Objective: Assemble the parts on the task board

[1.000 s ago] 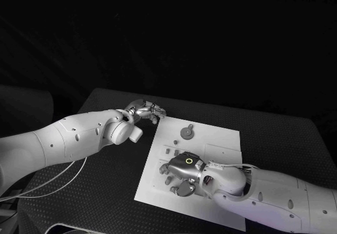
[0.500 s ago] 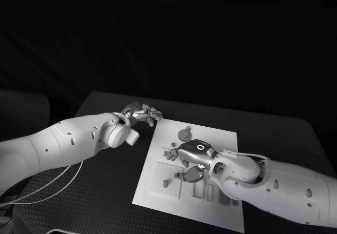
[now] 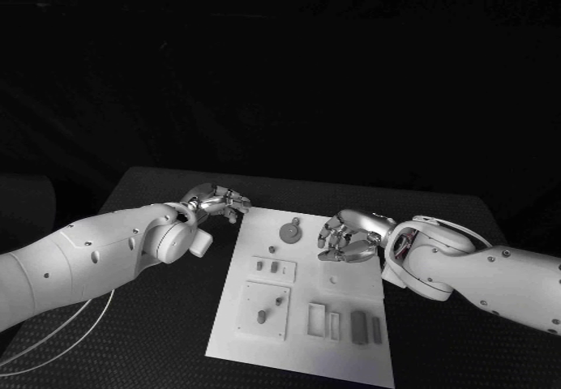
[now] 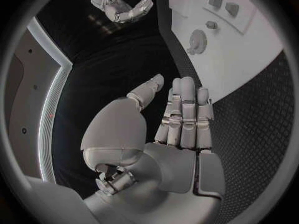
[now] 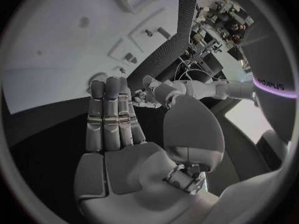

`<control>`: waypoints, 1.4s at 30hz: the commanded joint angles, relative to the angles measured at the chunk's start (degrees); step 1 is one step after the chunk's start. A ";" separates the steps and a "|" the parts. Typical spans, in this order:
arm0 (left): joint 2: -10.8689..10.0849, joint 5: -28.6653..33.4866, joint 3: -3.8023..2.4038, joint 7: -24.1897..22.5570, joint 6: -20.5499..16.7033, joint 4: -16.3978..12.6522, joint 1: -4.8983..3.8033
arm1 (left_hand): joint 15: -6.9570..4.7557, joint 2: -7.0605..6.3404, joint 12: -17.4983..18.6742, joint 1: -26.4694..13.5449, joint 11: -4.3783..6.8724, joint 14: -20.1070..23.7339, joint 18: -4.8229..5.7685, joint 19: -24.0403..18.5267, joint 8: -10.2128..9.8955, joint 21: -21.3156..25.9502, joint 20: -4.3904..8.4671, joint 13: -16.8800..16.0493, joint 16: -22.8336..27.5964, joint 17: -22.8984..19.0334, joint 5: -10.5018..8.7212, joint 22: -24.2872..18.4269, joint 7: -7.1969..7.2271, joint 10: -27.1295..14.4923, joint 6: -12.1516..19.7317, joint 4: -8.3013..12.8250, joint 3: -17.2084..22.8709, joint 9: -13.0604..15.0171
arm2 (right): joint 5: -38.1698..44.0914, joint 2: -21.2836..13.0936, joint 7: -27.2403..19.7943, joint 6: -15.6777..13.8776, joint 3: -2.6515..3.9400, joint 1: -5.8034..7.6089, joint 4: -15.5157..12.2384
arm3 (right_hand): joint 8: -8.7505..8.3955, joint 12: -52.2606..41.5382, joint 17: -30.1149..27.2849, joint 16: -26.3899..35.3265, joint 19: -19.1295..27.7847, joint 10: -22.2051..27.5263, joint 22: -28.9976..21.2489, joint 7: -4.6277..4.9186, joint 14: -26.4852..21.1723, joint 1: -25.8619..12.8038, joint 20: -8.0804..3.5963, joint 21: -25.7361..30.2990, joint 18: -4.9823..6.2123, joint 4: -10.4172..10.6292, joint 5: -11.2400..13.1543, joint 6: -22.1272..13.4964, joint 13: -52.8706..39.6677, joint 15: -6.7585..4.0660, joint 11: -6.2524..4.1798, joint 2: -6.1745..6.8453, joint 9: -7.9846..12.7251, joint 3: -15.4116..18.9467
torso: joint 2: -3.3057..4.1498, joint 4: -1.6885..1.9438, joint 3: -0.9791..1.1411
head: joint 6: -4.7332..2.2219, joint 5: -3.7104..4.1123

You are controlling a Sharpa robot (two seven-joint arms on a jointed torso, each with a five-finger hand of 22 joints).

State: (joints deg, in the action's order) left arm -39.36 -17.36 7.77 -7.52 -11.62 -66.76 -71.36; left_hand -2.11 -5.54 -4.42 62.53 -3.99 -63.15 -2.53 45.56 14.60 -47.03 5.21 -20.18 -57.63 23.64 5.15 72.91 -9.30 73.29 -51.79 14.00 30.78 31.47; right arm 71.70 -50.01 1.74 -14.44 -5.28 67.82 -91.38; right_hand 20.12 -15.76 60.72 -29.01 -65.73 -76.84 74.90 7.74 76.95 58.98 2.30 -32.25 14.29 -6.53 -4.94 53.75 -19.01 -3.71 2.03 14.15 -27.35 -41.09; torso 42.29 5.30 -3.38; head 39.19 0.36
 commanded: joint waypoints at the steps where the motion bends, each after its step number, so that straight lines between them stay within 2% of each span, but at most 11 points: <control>1: 0.22 0.28 0.09 -0.60 0.23 0.03 -0.06 | -0.02 -0.13 0.20 -0.05 -0.01 -0.37 0.67 0.51 0.36 0.17 2.46 -0.06 0.37 0.06 -0.12 0.09 0.01 -0.05 0.27 -0.39 -0.11 -0.04 | -15.32 -1.57 4.32 9.84 -0.27 0.03 1.02 | -0.34 -2.92 0.86 -1.27 -0.44 2.32 1.19 0.08 0.24 -0.70 -0.64 -1.38 0.71 0.48 1.29 -0.26 -7.83 -0.38 -0.39 -0.59 -0.62 0.07 | -0.26 -0.20 0.09 | 0.19 2.60; 2: 0.24 0.28 0.13 -0.60 0.35 0.06 -0.05 | -0.02 -0.13 0.20 -0.06 -0.01 -0.37 0.67 0.51 0.36 0.17 2.46 -0.06 0.38 0.07 -0.12 0.10 0.02 -0.05 0.27 -0.40 -0.11 -0.04 | -16.51 -2.19 5.10 10.76 -0.46 0.02 1.02 | -0.50 -4.10 1.09 -1.75 -0.25 4.18 1.18 0.01 0.02 -1.20 -0.74 -2.04 0.71 0.10 1.29 -0.22 -12.50 -0.42 -0.23 -1.18 -1.06 0.60 | -0.31 -0.23 0.12 | 0.32 3.26; 4: 0.17 0.29 0.27 -0.57 0.38 0.13 -0.04 | -0.02 -0.13 0.20 -0.08 -0.01 -0.37 0.67 0.52 0.37 0.16 2.47 -0.06 0.38 0.08 -0.12 0.11 0.02 -0.04 0.26 -0.42 -0.13 -0.04 | -18.84 -3.24 6.04 11.71 -0.79 0.02 0.96 | -1.03 -5.82 1.99 -3.41 -0.74 4.50 1.41 -0.05 0.61 -1.27 -1.12 -3.54 0.71 -0.09 1.52 -0.73 -17.13 -0.74 -0.42 -0.54 -1.24 0.82 | -0.39 -0.29 0.16 | 0.76 4.34; 8: 0.25 0.47 0.48 -0.60 0.40 0.28 -0.03 | -0.02 -0.14 0.20 -0.12 -0.01 -0.38 0.68 0.53 0.38 0.16 2.47 -0.07 0.38 0.09 -0.13 0.13 0.02 -0.03 0.26 -0.45 -0.15 -0.04 | -22.70 -5.26 8.62 13.51 -1.80 0.00 -0.06 | -1.77 -10.10 5.43 -8.89 -0.87 6.56 1.63 -0.01 -0.07 -2.16 -1.97 -8.28 0.71 -0.44 1.60 -1.27 -27.31 -1.01 -0.74 -0.36 -1.55 2.81 | -0.52 -0.56 0.36 | 1.57 5.47; 11: 0.36 0.49 0.59 -0.64 0.47 0.35 -0.02 | -0.02 -0.12 0.20 -0.14 -0.01 -0.38 0.68 0.54 0.39 0.16 2.47 -0.07 0.39 0.10 -0.13 0.14 0.03 -0.03 0.26 -0.47 -0.16 -0.05 | -23.25 -6.48 11.12 14.60 -2.79 0.00 -1.18 | -2.42 -21.33 9.72 -15.59 0.88 12.61 1.72 0.49 -2.42 -4.35 -2.20 -13.64 0.71 -0.08 0.29 -1.96 -36.85 -0.83 -0.55 -0.72 -1.76 5.61 | -0.61 -0.76 0.53 | 1.92 5.81; 12: 0.38 0.50 0.63 -0.62 0.55 0.36 -0.01 | -0.02 -0.12 0.20 -0.15 0.00 -0.38 0.68 0.54 0.39 0.16 2.47 -0.07 0.39 0.10 -0.12 0.14 0.03 -0.03 0.26 -0.47 -0.16 -0.05 | -23.08 -6.92 12.15 15.15 -3.07 -0.01 -1.62 | -2.56 -26.56 11.49 -18.84 0.59 13.61 1.61 -0.18 -2.38 -4.67 -2.86 -16.60 0.71 0.00 -1.03 -2.04 -40.44 -0.87 -0.79 -0.76 -1.91 6.32 | -0.65 -0.83 0.59 | 2.08 5.97; 18: 0.39 0.66 0.75 -0.66 0.61 0.43 0.17 | -0.03 -0.11 0.20 -0.18 0.00 -0.38 0.68 0.55 0.40 0.16 2.47 -0.08 0.39 0.11 -0.12 0.16 0.03 -0.03 0.26 -0.51 -0.18 -0.05 | -21.47 -8.32 17.65 20.38 -3.84 -0.06 -2.45 | -2.57 -37.65 14.74 -26.74 -0.55 11.31 1.49 -0.75 -0.29 -9.90 -5.04 -23.82 0.71 4.92 0.36 -1.30 -45.38 -1.95 -1.52 -1.95 -2.57 7.46 | -0.76 -1.21 0.88 | 2.66 6.59; 21: 0.29 0.68 0.78 -0.67 0.57 0.34 0.21 | -0.03 -0.11 0.20 -0.19 0.00 -0.38 0.67 0.55 0.40 0.16 2.48 -0.08 0.40 0.12 -0.11 0.17 0.03 -0.04 0.26 -0.51 -0.19 -0.05 | -20.46 -8.86 19.63 22.67 -4.00 -0.10 -3.22 | -2.12 -41.33 15.14 -29.06 -1.43 10.14 1.19 -1.34 0.67 -10.15 -6.32 -25.53 0.71 7.87 2.00 -0.21 -46.55 -2.57 -2.18 -0.81 -3.28 4.24 | -0.87 -1.41 1.03 | 2.94 6.82; 25: 0.07 0.70 0.79 -0.67 0.57 0.21 0.26 | -0.03 -0.11 0.20 -0.20 0.00 -0.38 0.67 0.55 0.40 0.16 2.48 -0.08 0.40 0.12 -0.11 0.17 0.03 -0.04 0.27 -0.52 -0.19 -0.06 | -18.57 -9.32 21.27 24.36 -4.20 -0.15 -4.68 | -1.88 -42.42 15.19 -29.73 -1.93 9.51 1.16 -1.63 1.07 -10.37 -6.65 -26.07 0.71 8.65 2.00 0.21 -46.83 -2.82 -2.41 -0.83 -3.61 3.55 | -0.94 -1.53 1.23 | 3.35 6.88; 33: -0.21 0.70 0.81 -0.65 0.49 -0.05 0.26 | -0.03 -0.11 0.21 -0.21 0.00 -0.38 0.67 0.56 0.41 0.16 2.48 -0.08 0.40 0.13 -0.10 0.19 0.03 -0.04 0.27 -0.53 -0.20 -0.06 | -16.87 -9.86 24.50 25.87 -4.69 -0.17 -6.62 | -0.89 -43.97 15.09 -30.83 -2.46 8.78 1.09 -2.41 1.44 -11.75 -7.13 -27.09 0.71 10.01 2.00 2.37 -46.98 -3.49 -3.14 -2.57 -4.44 2.94 | -0.94 -1.45 1.00 | 3.73 6.85; 42: -0.38 0.72 0.84 -0.62 0.45 -0.41 0.26 | -0.03 -0.14 0.21 -0.24 0.00 -0.38 0.67 0.56 0.42 0.17 2.49 -0.09 0.41 0.15 -0.10 0.21 0.04 -0.05 0.27 -0.54 -0.23 -0.06 | -12.73 -9.92 27.12 26.13 -4.96 -0.17 -8.04 | -1.03 -44.56 14.72 -31.52 -2.33 8.66 0.90 -2.70 1.24 -14.30 -7.37 -27.84 0.71 11.87 2.14 3.16 -46.39 -3.73 -3.43 -2.08 -4.72 0.94 | -0.94 -1.37 0.83 | 4.18 6.73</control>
State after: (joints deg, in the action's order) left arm -39.77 -17.02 8.63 -7.58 -11.58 -67.00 -71.08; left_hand -2.11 -5.54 -4.42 62.53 -3.99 -63.15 -2.54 45.56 14.82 -47.03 5.21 -20.20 -57.44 23.73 5.15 73.05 -9.30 73.30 -51.78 13.85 30.63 31.48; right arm 55.25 -59.97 26.29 9.79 -10.20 67.70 -99.15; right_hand 19.08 -59.94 74.95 -60.25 -68.14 -67.98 75.06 4.61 78.14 45.14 -4.64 -59.76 11.53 5.22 -3.11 56.69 -65.45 -7.15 -1.04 12.17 -32.02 -40.08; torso 41.37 3.88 -2.48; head 43.24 7.14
